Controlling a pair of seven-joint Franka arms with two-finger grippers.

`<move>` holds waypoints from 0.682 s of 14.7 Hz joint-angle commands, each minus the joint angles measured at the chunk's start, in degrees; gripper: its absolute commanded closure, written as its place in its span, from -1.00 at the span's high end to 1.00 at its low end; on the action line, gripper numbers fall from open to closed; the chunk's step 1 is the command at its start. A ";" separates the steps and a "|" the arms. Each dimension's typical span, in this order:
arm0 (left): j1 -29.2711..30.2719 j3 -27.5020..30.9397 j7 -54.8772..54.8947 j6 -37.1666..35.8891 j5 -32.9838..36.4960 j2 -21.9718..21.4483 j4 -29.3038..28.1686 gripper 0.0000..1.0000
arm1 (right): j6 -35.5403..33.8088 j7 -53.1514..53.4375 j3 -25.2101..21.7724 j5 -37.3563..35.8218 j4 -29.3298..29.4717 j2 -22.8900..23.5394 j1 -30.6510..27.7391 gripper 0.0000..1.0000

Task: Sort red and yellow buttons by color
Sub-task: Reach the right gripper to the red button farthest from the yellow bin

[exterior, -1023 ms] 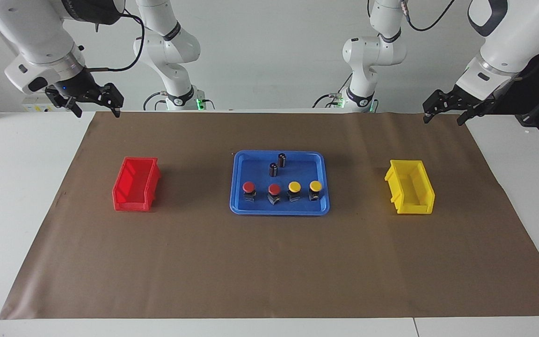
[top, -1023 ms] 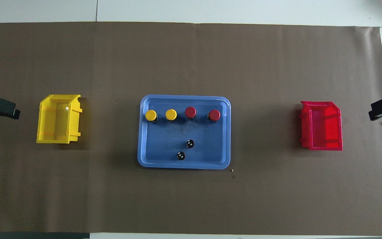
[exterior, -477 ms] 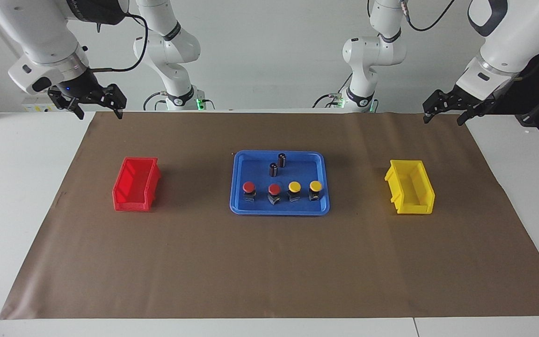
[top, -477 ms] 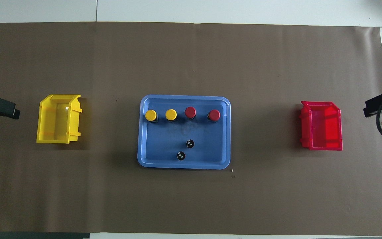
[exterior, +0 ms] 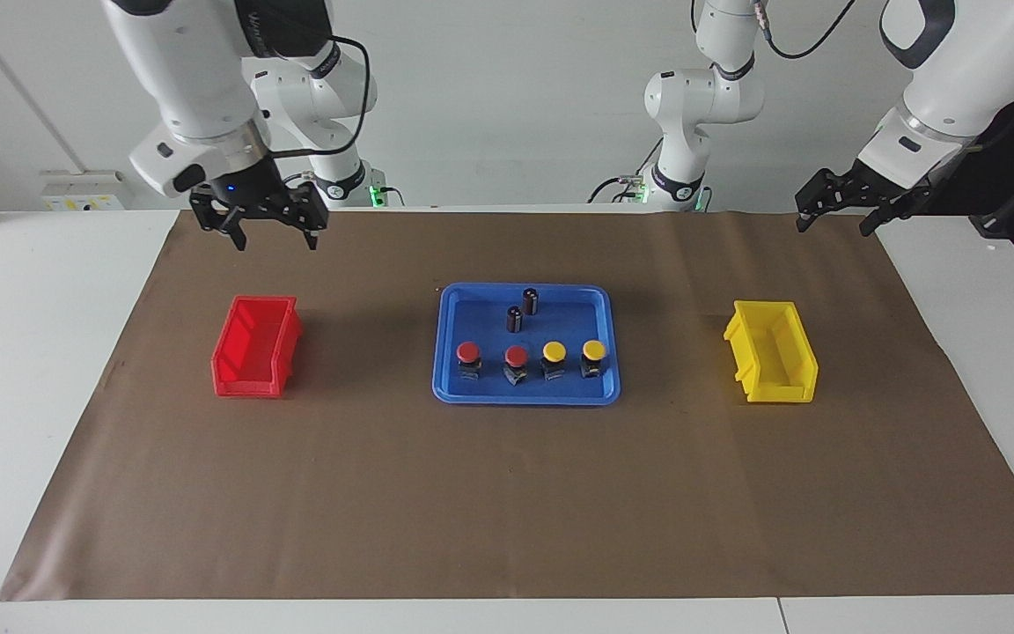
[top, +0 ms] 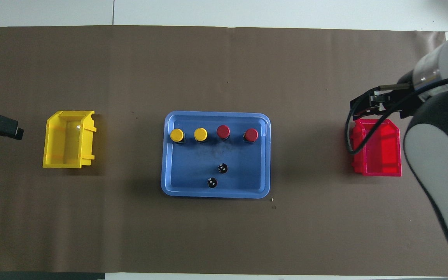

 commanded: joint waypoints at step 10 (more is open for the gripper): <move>0.31 -0.30 -0.45 0.46 1.31 -0.28 -0.45 1.00 | 31.12 17.53 0.77 0.69 -16.90 8.50 11.77 1.00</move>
